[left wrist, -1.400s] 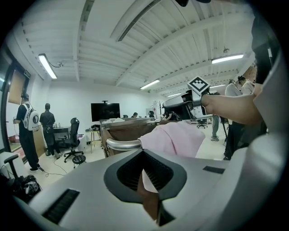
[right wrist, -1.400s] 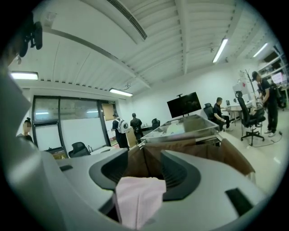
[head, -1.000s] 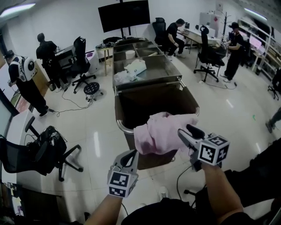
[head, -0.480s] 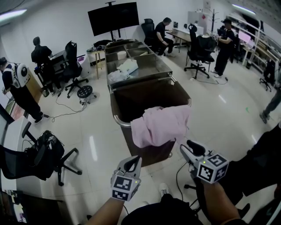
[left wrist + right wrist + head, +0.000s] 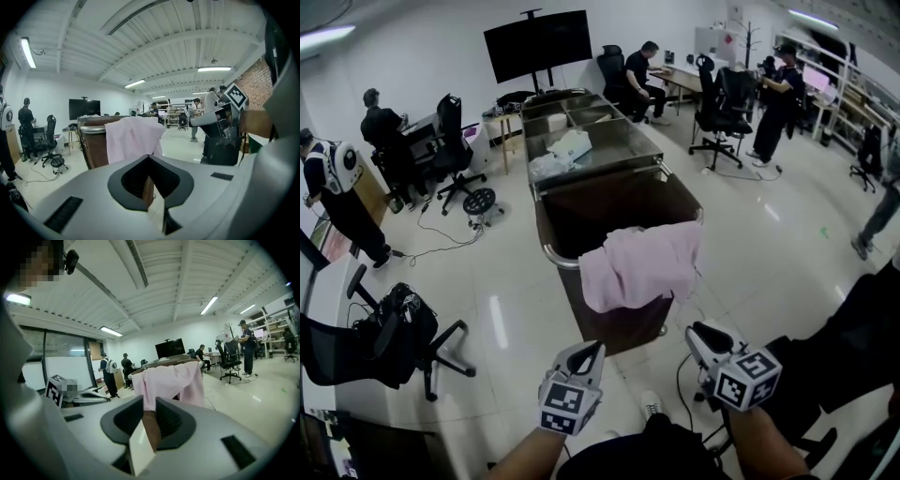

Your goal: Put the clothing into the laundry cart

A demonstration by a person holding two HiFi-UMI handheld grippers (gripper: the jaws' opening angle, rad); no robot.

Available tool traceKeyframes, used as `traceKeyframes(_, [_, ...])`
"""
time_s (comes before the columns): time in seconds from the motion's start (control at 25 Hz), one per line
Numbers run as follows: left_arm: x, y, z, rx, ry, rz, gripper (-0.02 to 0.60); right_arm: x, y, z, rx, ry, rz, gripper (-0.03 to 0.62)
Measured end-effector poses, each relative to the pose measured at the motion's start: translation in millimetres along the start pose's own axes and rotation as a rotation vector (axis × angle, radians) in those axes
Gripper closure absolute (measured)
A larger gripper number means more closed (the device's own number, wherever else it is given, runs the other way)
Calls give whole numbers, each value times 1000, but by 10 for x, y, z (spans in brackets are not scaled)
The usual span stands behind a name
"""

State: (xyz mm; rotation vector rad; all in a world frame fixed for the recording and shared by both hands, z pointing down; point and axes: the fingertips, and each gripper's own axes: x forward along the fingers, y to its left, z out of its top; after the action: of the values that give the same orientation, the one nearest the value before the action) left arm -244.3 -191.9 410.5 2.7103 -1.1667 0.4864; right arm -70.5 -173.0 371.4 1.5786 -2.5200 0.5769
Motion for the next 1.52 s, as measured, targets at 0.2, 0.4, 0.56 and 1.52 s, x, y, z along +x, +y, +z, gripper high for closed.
traceKeyframes(0.2, [-46, -58, -9, 1, -8, -15, 583, 7, -14, -46, 110, -5, 23, 588])
traceKeyframes(0.4, [-102, -92, -29, -2, -14, -14, 583, 32, 33, -71, 110, 9, 37, 588])
traceKeyframes(0.56, [-128, -87, -21, -1, -16, -8, 583, 51, 71, -95, 99, 24, 40, 588])
traceKeyframes(1.52, [-109, -86, 13, -12, -31, -5, 583, 83, 107, -107, 70, 26, 45, 586])
